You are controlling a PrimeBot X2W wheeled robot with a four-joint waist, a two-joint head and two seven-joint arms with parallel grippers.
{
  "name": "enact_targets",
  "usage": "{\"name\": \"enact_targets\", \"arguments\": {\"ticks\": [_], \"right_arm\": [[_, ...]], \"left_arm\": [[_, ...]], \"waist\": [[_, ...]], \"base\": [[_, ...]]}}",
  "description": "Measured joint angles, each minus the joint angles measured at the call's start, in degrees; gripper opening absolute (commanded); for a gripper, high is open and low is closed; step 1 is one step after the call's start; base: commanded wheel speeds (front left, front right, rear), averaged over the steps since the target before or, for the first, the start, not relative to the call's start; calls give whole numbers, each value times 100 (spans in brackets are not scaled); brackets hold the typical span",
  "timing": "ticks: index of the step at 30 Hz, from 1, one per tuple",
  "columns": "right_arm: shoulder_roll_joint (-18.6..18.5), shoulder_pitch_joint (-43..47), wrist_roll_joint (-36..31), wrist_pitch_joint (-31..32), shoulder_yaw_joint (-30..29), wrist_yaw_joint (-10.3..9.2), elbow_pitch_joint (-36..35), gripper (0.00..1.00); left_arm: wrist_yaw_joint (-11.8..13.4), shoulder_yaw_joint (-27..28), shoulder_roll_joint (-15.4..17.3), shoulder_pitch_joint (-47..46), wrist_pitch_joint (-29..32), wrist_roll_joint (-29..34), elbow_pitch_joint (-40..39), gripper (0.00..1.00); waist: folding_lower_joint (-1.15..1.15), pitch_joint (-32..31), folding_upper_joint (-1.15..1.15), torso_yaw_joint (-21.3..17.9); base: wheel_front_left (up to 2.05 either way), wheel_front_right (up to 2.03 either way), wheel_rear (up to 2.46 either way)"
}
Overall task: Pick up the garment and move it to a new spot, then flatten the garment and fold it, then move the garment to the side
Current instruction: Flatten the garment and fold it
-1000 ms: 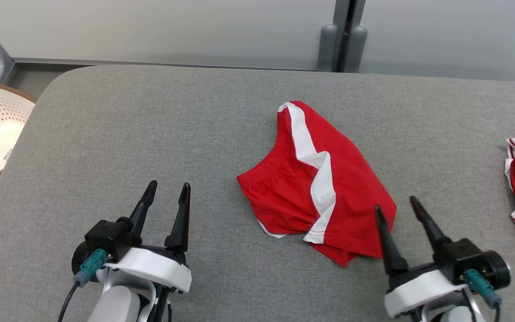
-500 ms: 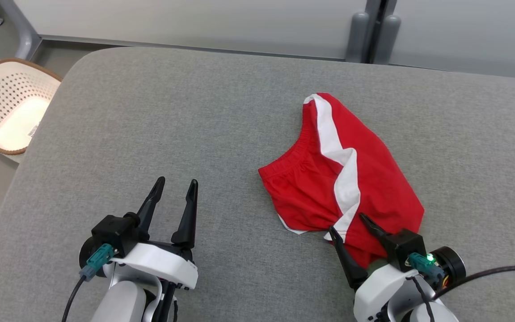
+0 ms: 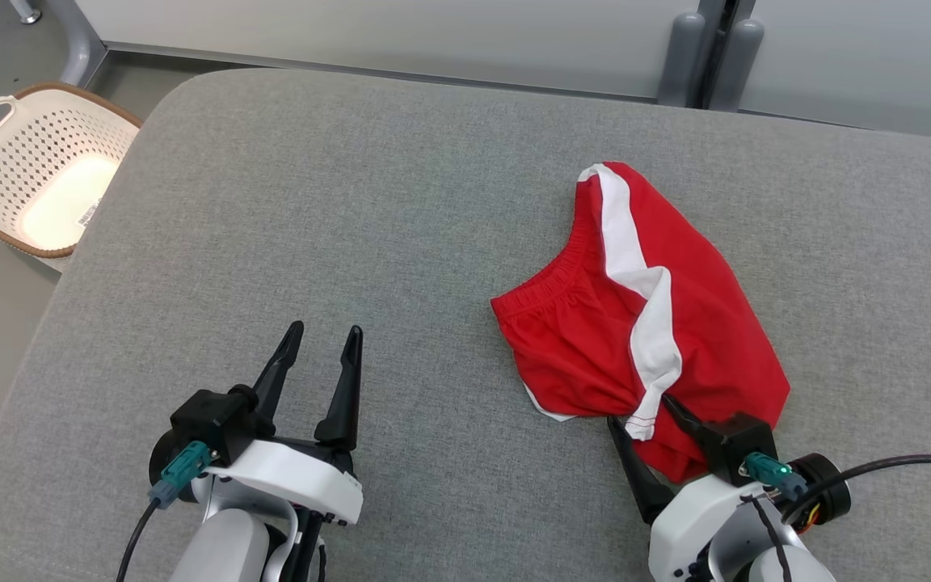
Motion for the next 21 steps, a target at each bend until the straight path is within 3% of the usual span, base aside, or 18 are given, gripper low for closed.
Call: {"name": "enact_targets", "arguments": {"ticks": [1,2,3,4,12,16,21], "right_arm": [[0,-12,0,10,-5,0,12,96],[0,-23,0,31,-14,0,27,47],[1,-34,-1,33,-24,0,41,27],[1,-41,4,32,-56,0,46,0],[0,-14,3,-19,-338,0,-96,0],[-2,182,-307,60,-580,0,-650,0],[-242,349,-456,249,-330,1,-1035,0]], "left_arm": [[1,0,0,-1,0,0,-2,100],[1,3,0,-1,0,0,-2,100],[1,4,0,-2,0,0,-2,100],[2,10,0,-2,0,0,-2,100],[1,71,-1,-3,0,52,18,100],[-35,201,0,-40,0,122,-7,100],[-118,268,1,-221,0,276,-21,100]], "waist": [[0,8,0,0],[0,15,0,-3],[0,20,0,-8],[0,25,0,-15],[0,19,0,-192],[0,-27,0,-487],[0,-41,0,-713]], "base": [[0,0,0],[0,0,0],[0,0,0],[0,0,0],[0,0,0],[0,0,0],[0,0,0]]}}
